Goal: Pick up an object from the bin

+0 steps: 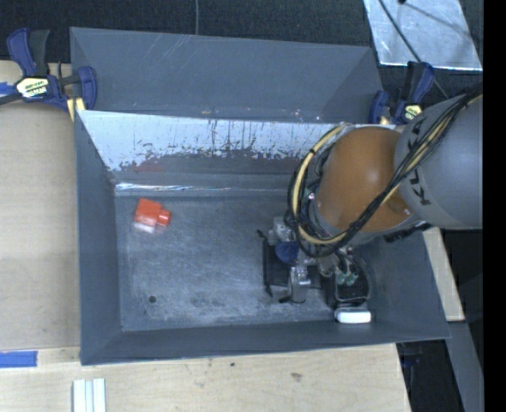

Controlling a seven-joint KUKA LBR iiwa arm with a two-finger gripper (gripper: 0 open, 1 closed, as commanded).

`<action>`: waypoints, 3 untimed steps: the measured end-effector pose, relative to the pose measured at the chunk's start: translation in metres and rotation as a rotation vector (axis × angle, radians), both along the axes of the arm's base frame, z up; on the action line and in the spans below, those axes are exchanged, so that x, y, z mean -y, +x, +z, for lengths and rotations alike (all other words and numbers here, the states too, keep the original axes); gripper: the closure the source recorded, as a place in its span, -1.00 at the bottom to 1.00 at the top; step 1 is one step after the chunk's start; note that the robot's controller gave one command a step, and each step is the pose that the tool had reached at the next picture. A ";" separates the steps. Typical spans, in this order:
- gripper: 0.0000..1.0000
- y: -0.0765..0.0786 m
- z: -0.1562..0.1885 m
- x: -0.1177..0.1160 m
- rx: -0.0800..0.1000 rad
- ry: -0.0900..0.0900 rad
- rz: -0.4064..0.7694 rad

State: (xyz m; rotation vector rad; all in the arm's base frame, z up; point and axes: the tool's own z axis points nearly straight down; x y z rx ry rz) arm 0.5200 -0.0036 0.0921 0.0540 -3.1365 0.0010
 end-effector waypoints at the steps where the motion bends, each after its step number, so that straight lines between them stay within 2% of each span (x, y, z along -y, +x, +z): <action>1: -1.00 0.008 -0.023 0.045 0.002 0.001 -0.075; 2: 1.00 0.009 -0.021 0.043 0.006 0.002 -0.074; 3: 1.00 0.036 0.052 0.010 0.016 0.002 -0.009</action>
Offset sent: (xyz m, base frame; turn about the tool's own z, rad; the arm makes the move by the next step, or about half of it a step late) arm 0.0075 -0.0438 -0.0221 0.0725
